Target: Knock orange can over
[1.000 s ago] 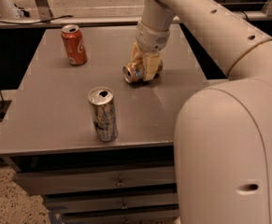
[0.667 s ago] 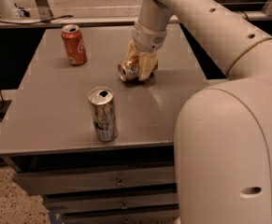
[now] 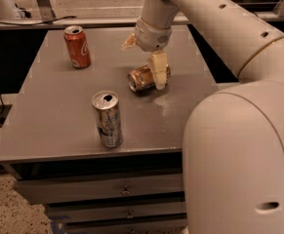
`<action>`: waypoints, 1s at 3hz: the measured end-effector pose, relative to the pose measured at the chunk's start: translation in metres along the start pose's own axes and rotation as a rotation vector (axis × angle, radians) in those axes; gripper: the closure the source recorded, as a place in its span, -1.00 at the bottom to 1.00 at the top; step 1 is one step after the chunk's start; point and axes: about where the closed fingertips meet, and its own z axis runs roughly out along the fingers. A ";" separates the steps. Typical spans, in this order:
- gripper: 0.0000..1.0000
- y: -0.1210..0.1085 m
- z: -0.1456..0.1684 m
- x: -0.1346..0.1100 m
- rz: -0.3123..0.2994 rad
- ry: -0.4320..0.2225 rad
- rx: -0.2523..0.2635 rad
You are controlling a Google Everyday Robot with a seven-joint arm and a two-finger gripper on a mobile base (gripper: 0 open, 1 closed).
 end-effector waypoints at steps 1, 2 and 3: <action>-1.00 -0.002 -0.007 -0.003 -0.004 0.000 0.027; -1.00 -0.004 -0.031 -0.003 0.035 -0.052 0.154; -1.00 -0.009 -0.075 0.002 0.081 -0.144 0.361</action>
Offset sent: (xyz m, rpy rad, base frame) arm 0.0077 -0.0244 0.0737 0.3126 -0.2013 -0.1717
